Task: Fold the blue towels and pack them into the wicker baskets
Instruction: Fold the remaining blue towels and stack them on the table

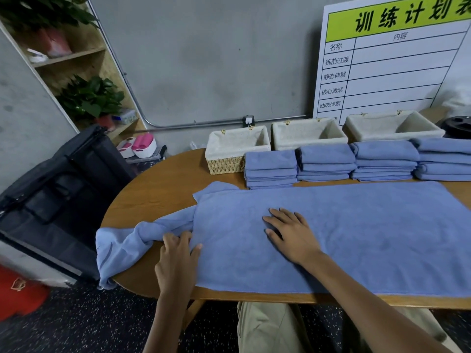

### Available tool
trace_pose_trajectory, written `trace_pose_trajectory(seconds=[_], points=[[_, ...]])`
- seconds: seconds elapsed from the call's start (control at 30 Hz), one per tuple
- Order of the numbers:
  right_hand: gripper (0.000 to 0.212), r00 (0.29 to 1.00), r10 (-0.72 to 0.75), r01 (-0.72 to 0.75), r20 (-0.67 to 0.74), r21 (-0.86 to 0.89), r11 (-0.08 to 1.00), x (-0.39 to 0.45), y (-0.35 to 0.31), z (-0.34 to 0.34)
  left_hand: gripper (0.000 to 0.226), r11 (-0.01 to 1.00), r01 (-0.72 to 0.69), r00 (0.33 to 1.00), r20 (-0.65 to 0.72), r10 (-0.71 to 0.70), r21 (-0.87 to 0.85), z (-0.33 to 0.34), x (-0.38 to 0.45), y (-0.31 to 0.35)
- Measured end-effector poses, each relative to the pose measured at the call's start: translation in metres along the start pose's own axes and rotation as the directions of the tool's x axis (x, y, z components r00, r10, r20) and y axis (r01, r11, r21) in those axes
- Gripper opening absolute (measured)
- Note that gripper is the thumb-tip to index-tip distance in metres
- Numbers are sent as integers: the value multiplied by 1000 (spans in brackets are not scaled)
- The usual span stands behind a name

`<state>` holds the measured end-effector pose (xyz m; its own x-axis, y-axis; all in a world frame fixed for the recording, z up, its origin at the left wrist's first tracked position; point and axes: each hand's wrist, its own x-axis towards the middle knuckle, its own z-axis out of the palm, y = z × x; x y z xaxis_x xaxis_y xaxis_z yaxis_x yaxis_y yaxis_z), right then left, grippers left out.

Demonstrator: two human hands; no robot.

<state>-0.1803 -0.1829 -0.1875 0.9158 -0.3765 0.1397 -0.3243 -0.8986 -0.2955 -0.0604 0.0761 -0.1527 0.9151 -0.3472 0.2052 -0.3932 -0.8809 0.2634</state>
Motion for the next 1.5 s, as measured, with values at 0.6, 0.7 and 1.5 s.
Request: trace_pose_trajectory(seconds=[0.6, 0.7, 1.5], points=[[78, 1000, -2, 2, -12, -3, 1000, 0, 0, 0, 14, 910, -88, 996, -59, 70, -406, 4, 4, -13], [78, 1000, -4, 4, -9, 1, 1000, 0, -1, -2, 12, 962, -75, 997, -15, 74, -264, 2, 0, -14], [98, 966, 259, -258, 0, -76, 963, -30, 114, -45, 89, 931, -355, 905, 280, 320, 83, 49, 16, 54]])
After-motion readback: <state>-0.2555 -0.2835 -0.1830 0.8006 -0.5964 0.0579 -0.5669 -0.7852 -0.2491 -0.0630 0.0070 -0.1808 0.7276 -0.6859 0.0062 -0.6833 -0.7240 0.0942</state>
